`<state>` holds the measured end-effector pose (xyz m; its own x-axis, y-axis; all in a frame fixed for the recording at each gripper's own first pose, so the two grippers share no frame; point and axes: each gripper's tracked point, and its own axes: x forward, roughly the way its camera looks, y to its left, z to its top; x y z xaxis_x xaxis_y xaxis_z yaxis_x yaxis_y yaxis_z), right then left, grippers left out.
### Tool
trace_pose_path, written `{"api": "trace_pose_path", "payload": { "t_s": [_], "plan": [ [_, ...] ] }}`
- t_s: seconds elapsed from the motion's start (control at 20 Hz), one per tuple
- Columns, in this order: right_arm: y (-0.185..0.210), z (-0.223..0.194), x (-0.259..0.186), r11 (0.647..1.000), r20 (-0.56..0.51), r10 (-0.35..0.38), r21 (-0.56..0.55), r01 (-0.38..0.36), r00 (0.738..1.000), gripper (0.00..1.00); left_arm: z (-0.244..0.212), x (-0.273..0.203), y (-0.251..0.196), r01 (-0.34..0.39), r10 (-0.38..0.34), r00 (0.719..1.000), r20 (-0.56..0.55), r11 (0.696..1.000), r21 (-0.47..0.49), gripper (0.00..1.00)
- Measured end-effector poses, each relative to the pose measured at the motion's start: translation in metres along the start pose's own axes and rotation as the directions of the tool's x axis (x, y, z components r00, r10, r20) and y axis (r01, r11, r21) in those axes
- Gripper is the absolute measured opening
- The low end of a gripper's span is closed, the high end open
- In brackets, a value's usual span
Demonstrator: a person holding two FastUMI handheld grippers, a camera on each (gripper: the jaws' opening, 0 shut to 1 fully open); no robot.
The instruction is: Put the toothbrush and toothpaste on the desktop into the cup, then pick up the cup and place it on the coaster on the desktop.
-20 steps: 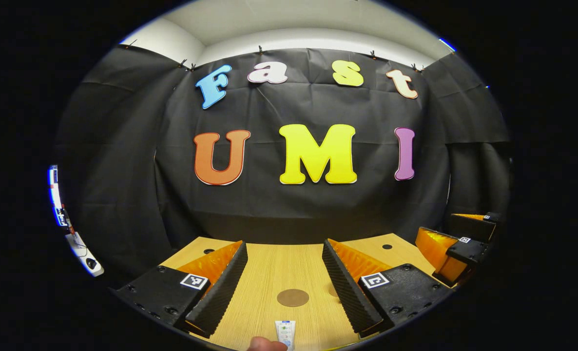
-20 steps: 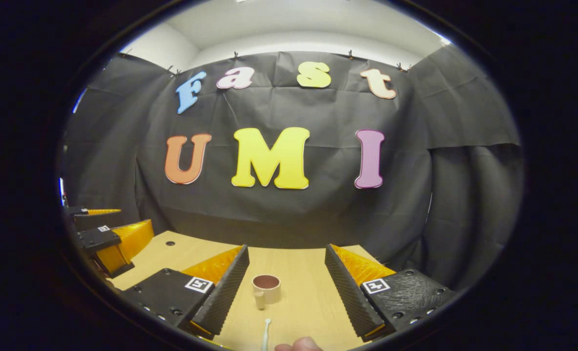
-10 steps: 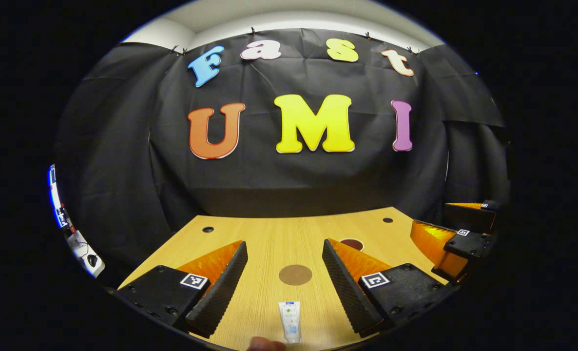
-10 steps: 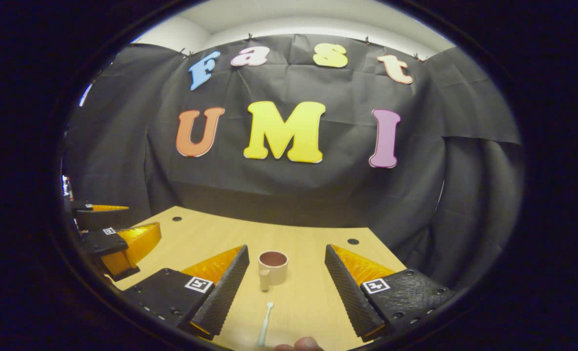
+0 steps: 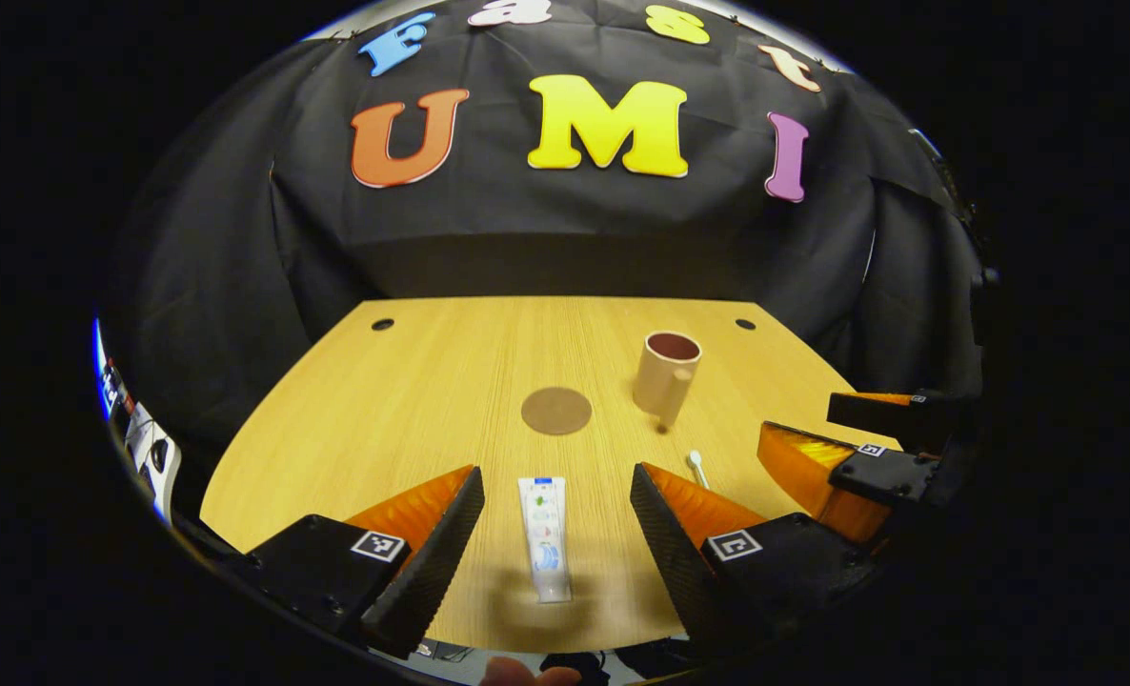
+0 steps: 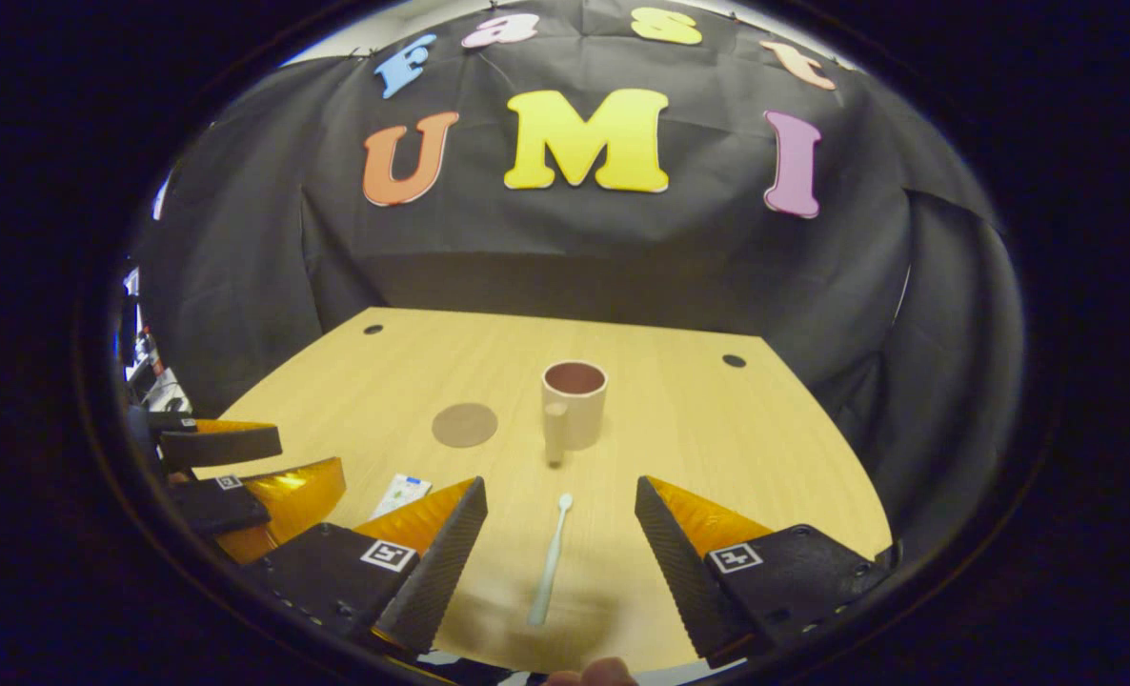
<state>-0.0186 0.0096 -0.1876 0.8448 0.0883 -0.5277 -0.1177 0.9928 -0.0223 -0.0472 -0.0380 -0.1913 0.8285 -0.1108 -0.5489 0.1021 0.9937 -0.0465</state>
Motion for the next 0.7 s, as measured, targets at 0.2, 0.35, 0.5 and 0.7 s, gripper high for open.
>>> {"api": "trace_pose_path", "payload": {
  "t_s": [0.2,0.35,0.5,0.7],
  "plan": [
    [0.003,-0.021,0.020,1.000,-0.092,-0.008,0.022,0.010,0.996,0.96,-0.021,0.002,0.002,-0.006,0.005,0.998,-0.068,1.000,-0.005,0.99],
    [0.002,-0.038,0.037,0.999,-0.166,-0.022,0.020,0.025,0.986,0.95,-0.037,0.010,0.008,-0.016,0.014,0.993,-0.114,1.000,-0.016,0.99],
    [-0.001,-0.052,0.057,0.999,-0.215,-0.042,0.008,0.045,0.976,0.96,-0.055,0.019,0.009,-0.016,0.010,0.986,-0.165,0.999,-0.035,0.99],
    [0.002,-0.068,0.080,0.998,-0.272,-0.051,0.008,0.055,0.961,0.96,-0.074,0.026,0.009,-0.014,0.003,0.976,-0.216,0.999,-0.052,0.99]
  ]
}}
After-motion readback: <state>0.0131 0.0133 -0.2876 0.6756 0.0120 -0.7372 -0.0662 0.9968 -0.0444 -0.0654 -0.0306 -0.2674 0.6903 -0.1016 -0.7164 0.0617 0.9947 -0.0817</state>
